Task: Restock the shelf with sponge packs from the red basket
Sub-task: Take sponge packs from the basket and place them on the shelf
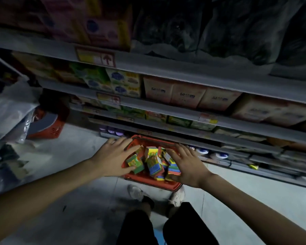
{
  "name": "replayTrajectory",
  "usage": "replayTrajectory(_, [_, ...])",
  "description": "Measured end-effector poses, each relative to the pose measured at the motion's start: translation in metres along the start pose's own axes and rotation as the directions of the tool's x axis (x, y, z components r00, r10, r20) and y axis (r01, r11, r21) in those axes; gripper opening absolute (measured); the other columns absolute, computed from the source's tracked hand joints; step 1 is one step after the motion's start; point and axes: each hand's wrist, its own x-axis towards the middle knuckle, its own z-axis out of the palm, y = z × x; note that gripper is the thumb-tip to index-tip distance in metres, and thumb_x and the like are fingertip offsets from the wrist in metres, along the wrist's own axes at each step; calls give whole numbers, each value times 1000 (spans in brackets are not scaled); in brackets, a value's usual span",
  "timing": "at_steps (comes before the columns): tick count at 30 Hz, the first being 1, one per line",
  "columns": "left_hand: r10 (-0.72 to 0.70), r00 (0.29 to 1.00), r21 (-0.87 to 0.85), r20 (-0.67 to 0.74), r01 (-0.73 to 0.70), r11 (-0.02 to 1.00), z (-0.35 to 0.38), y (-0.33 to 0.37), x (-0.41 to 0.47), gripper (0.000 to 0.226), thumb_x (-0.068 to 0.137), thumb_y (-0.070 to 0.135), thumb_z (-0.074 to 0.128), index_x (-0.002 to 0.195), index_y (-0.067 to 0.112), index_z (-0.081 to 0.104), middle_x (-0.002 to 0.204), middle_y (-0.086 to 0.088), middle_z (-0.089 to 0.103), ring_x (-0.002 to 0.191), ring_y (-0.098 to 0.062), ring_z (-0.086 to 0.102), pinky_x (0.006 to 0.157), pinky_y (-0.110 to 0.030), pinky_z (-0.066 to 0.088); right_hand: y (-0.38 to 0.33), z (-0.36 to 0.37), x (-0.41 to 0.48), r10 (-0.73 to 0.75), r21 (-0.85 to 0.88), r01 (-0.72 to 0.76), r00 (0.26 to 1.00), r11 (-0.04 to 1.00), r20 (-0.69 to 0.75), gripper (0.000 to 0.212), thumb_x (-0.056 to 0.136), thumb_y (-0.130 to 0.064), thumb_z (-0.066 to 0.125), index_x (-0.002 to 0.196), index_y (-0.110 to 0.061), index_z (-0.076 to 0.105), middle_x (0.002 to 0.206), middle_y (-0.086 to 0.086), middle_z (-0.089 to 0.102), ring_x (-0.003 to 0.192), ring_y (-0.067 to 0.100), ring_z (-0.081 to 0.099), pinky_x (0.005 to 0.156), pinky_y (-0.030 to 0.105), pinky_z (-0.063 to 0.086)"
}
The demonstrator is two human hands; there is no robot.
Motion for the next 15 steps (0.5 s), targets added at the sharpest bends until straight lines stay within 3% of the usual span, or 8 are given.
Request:
replayTrajectory(4, [-29,999,-29,-18,28,999,44,-2,24,80,79,72,45,145,28,56,138,-8,61,122,-30,62,91,-44,54,4,38,24,58,102,-59,998,993,14,105,76,-81,28,162,-22,22,166,17,22,155,37,17,124,49,14])
replayTrajectory(8, [-40,999,-113,21,42,993,110,-5,53,83,79,71,53,150,28,48,143,-8,55,127,-31,57,96,-46,51,11,92,58,164,171,-164,986,972,11,89,92,-64,56,162,-23,20,165,17,22,154,35,17,124,46,15])
replayTrajectory(15, [23,988,-139,154,-1,990,282,-20,115,89,85,73,48,161,32,22,163,-6,31,146,-29,34,111,-48,37,10,220,153,313,261,-316,948,912,53,88,89,-59,63,160,-21,27,157,16,35,147,37,30,118,46,28])
